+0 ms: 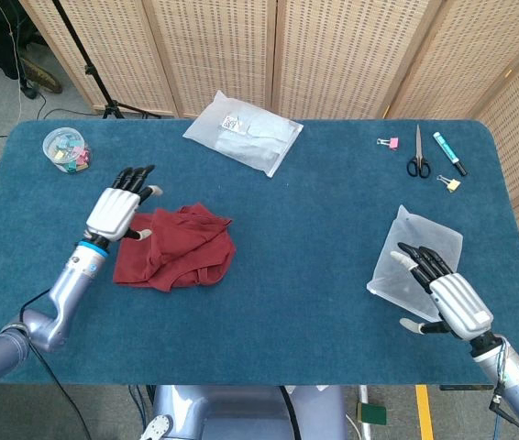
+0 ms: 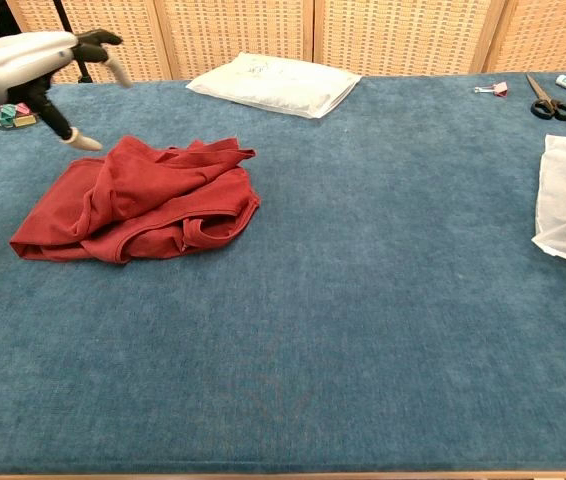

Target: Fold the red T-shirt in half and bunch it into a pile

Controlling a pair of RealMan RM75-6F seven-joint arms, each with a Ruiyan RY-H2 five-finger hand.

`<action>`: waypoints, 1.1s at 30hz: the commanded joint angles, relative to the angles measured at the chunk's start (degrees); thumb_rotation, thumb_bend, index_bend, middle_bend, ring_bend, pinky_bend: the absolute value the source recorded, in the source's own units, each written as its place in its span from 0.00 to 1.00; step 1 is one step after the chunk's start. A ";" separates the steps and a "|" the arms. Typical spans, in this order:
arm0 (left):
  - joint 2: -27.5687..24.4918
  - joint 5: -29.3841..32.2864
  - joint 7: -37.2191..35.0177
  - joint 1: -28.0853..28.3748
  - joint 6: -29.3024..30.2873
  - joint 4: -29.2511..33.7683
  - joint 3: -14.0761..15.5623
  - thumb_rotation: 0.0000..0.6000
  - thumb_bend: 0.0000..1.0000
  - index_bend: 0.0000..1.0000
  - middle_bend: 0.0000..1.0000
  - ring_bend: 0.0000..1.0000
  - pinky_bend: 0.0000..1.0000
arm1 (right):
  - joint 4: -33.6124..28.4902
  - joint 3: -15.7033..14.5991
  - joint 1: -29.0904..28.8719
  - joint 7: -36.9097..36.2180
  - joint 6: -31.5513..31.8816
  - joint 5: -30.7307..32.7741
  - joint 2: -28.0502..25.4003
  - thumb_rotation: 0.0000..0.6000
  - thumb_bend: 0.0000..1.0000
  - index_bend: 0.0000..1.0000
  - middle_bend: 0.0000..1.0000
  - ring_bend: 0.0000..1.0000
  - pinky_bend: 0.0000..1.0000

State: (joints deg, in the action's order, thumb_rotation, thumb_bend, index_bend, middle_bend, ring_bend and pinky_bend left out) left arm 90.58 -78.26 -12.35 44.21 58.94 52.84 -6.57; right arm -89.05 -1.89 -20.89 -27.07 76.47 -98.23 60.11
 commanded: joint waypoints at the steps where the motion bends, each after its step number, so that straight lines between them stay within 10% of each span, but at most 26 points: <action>1: 3.18 -4.57 -9.99 -2.74 1.87 -11.67 3.82 1.00 0.07 0.39 0.00 0.00 0.00 | 0.01 -0.02 -0.14 0.48 -0.51 0.19 0.21 1.00 0.00 0.00 0.00 0.00 0.00; 33: 18.10 -10.09 -23.34 -0.76 5.28 -35.26 5.62 1.00 0.19 0.50 0.00 0.00 0.00 | 0.28 0.18 -0.33 0.59 -1.17 0.92 0.40 1.00 0.00 0.00 0.00 0.00 0.00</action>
State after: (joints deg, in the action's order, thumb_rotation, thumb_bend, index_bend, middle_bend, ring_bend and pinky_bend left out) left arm 108.50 -88.31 -35.60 43.35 64.11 17.77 -0.91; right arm -88.78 -1.71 -21.22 -26.47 75.30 -97.31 60.51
